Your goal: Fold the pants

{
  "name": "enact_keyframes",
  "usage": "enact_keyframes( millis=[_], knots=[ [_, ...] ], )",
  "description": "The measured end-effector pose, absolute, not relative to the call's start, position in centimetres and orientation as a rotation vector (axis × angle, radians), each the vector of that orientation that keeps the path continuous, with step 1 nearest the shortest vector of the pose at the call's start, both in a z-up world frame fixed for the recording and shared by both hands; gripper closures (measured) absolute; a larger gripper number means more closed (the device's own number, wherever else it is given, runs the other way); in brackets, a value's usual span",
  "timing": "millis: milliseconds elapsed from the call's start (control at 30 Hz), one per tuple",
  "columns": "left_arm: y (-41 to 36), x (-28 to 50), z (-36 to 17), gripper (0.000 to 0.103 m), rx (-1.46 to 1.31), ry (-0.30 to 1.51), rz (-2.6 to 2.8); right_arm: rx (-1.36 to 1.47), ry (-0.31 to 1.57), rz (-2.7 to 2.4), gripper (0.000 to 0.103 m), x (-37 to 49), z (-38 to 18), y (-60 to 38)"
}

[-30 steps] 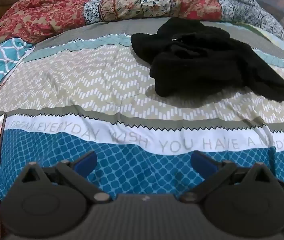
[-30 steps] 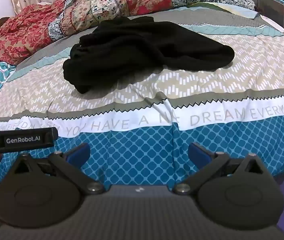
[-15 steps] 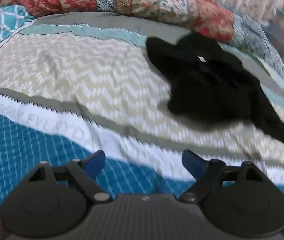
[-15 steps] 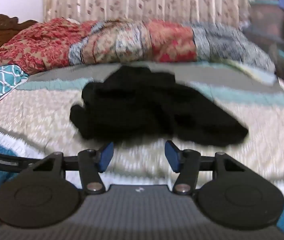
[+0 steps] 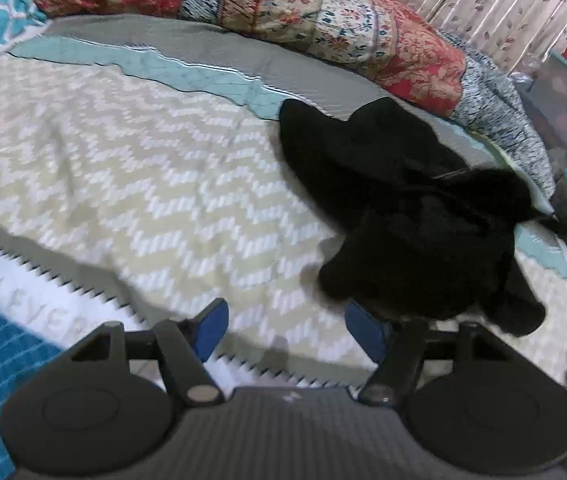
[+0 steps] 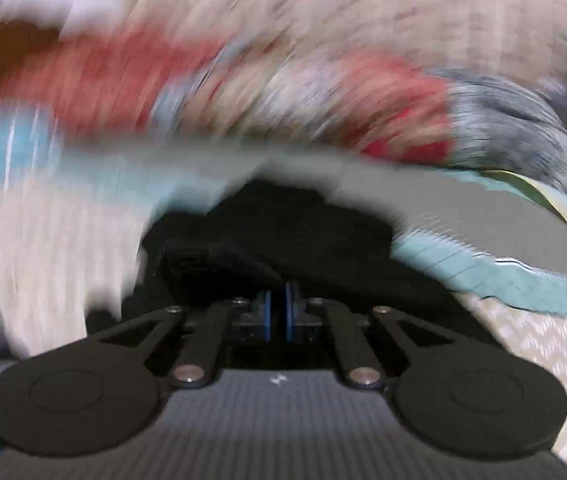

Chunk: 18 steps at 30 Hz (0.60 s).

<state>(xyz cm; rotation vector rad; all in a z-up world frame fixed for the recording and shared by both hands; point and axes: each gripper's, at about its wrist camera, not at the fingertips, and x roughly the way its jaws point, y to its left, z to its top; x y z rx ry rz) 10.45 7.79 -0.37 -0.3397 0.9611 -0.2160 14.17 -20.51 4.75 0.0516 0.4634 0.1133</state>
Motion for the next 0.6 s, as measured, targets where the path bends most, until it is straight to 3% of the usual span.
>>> enact_keyframes(
  millis=[100,200,267,300,400,500,533,600],
  knots=[
    [7.2,12.8,-1.0,0.032,-0.398,0.999,-0.26,0.133,0.346,-0.16,0.094,12.6,7.8,-27.8],
    [6.2,14.9,-1.9,0.027,-0.486,1.041,-0.31,0.177,0.343,-0.374,0.094,11.0,8.5,-33.8],
    [5.3,15.8,-2.6,0.021,-0.532,1.064,-0.34,0.186,0.387,-0.546,0.085,9.9,7.7,-37.2],
    [4.9,16.2,-3.2,0.019,-0.557,1.081,-0.341,0.222,0.421,-0.595,0.075,9.2,7.0,-38.3],
    [4.4,17.0,-4.8,0.018,-0.68,1.138,-0.369,0.364,0.49,-0.614,0.058,5.7,4.5,-40.3],
    [4.4,17.6,-6.2,0.018,-0.799,1.173,-0.377,0.462,0.562,-0.551,0.057,2.7,2.4,-39.6],
    [4.5,17.9,-6.6,0.019,-0.837,1.183,-0.37,0.51,0.582,-0.513,0.057,2.0,1.8,-39.4],
    [4.5,18.4,-7.4,0.047,-0.898,1.204,-0.356,0.621,0.629,-0.41,0.056,1.1,0.0,-38.3]
  ],
)
